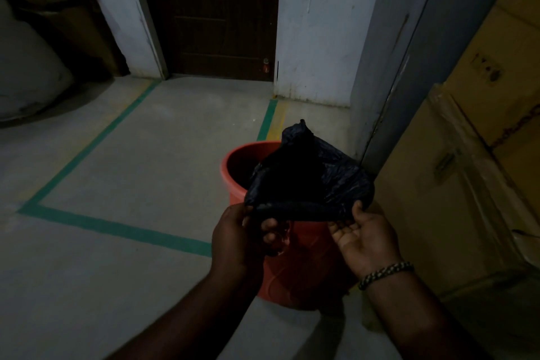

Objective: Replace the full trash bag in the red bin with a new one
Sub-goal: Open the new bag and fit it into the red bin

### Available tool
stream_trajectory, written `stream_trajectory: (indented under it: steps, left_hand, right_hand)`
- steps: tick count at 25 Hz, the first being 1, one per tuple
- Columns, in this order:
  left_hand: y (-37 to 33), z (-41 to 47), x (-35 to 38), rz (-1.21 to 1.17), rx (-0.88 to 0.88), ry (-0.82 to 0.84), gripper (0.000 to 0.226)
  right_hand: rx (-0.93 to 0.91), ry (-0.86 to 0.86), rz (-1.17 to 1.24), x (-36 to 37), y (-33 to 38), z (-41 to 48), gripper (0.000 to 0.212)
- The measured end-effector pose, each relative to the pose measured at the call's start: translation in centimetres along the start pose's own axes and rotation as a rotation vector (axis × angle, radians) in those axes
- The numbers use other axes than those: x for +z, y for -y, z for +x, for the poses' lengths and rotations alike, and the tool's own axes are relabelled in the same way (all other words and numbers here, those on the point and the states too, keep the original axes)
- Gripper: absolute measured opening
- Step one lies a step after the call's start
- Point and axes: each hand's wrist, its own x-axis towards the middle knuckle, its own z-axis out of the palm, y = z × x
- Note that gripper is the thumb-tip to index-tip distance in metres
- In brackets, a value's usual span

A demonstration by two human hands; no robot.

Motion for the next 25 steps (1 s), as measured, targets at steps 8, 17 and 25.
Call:
stream_trajectory:
  steps: [8, 17, 25]
  left_hand:
    - [0.0, 1.7, -1.2, 0.249, 0.066, 0.118, 0.027]
    - [-0.5, 3.6, -2.1, 0.315, 0.207, -0.072, 0.02]
    - [-0.3, 4.1, -2.4, 0.07, 0.165, -0.199, 0.021]
  right_hand:
    - [-0.014, -0.025, -0.006, 0.2, 0.3, 0.3, 0.012]
    - [-0.015, -0.003, -0.02, 0.2, 0.1, 0.0, 0.012]
    - [-0.012, -0.01, -0.037, -0.1, 0.3, 0.4, 0.01]
